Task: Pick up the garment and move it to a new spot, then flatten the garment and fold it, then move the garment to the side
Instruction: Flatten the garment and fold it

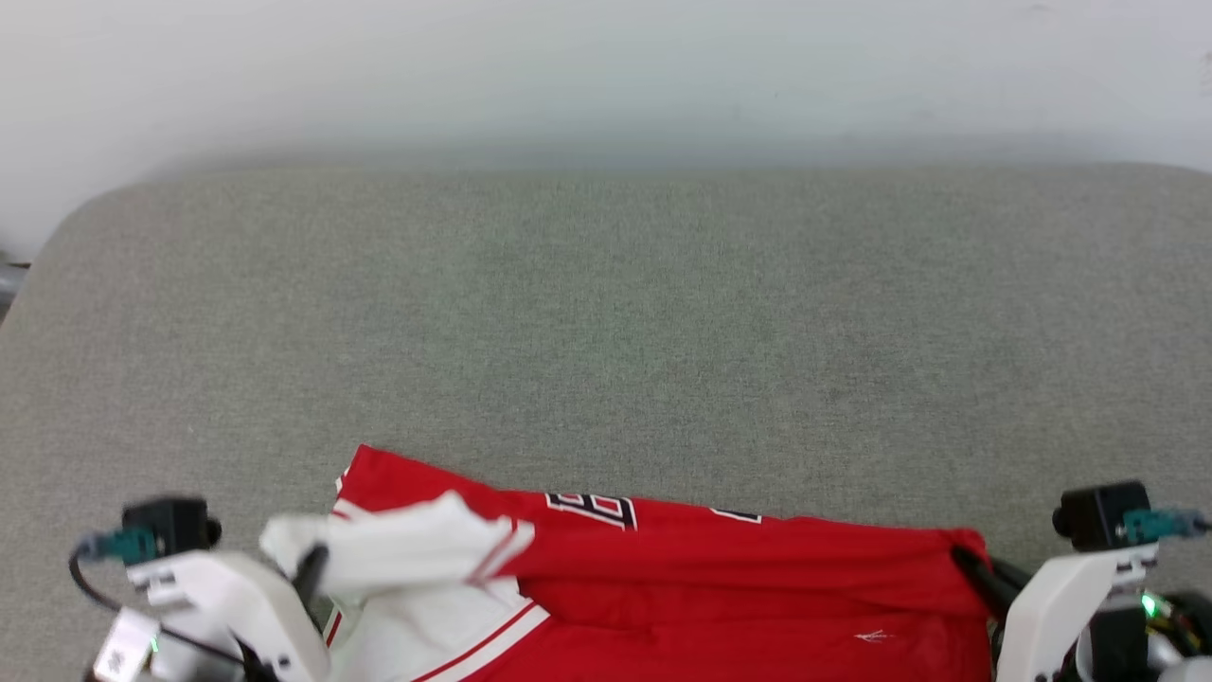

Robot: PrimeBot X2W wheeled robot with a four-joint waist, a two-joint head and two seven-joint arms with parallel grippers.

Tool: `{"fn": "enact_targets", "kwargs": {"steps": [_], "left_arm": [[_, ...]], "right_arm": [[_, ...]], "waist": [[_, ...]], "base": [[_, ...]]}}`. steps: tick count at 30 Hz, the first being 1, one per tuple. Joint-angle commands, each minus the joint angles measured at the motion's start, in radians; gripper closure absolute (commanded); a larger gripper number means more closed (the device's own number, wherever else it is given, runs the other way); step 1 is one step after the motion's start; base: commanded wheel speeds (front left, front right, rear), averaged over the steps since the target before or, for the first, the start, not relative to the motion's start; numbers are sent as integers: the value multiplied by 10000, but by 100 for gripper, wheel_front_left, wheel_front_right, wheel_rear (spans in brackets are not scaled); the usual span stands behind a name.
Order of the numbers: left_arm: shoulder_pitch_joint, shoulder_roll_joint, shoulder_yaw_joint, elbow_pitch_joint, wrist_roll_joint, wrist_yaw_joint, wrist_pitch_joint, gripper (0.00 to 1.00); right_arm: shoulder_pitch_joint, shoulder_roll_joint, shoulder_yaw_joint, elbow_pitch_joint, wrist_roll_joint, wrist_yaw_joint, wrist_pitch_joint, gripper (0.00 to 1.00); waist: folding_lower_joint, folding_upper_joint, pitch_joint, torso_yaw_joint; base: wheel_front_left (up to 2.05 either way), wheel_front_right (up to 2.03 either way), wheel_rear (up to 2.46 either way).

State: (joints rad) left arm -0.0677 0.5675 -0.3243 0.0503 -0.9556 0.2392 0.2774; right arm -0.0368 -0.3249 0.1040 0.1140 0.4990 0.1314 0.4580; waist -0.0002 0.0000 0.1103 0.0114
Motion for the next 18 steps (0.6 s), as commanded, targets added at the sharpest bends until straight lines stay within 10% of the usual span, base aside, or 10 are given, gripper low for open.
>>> {"fn": "enact_targets", "kwargs": {"steps": [1,6,8,9,10,18], "left_arm": [[262,-68,32,-12,-90,61,-36,100],[1151,-385,-171,177,-314,13,-194,100],[1286,-747,-383,638,-468,-215,-263,72],[1249,-829,-436,756,-486,-294,-290,56],[1176,-905,-447,867,-454,-333,-378,0],[738,-1045,-247,878,257,-484,-1862,0]], "right_arm": [[212,76,-89,103,-27,-17,-111,100],[775,587,-309,574,-116,-16,-871,100],[1121,976,-338,961,-4,-14,-1386,13],[1139,1056,-344,1018,-19,-14,-1552,0],[1144,1131,-351,1047,-26,-14,-1705,0],[1464,1310,-516,367,-16,-13,-2162,0]], "waist": [[2,0,-110,-22],[2,0,-245,-49],[2,0,-269,-88],[2,0,-268,-109],[2,0,-265,-128],[2,0,-426,-307]], "base": [[0,0,0],[0,0,0],[0,0,0],[0,0,0],[0,0,0],[0,0,0]]}}
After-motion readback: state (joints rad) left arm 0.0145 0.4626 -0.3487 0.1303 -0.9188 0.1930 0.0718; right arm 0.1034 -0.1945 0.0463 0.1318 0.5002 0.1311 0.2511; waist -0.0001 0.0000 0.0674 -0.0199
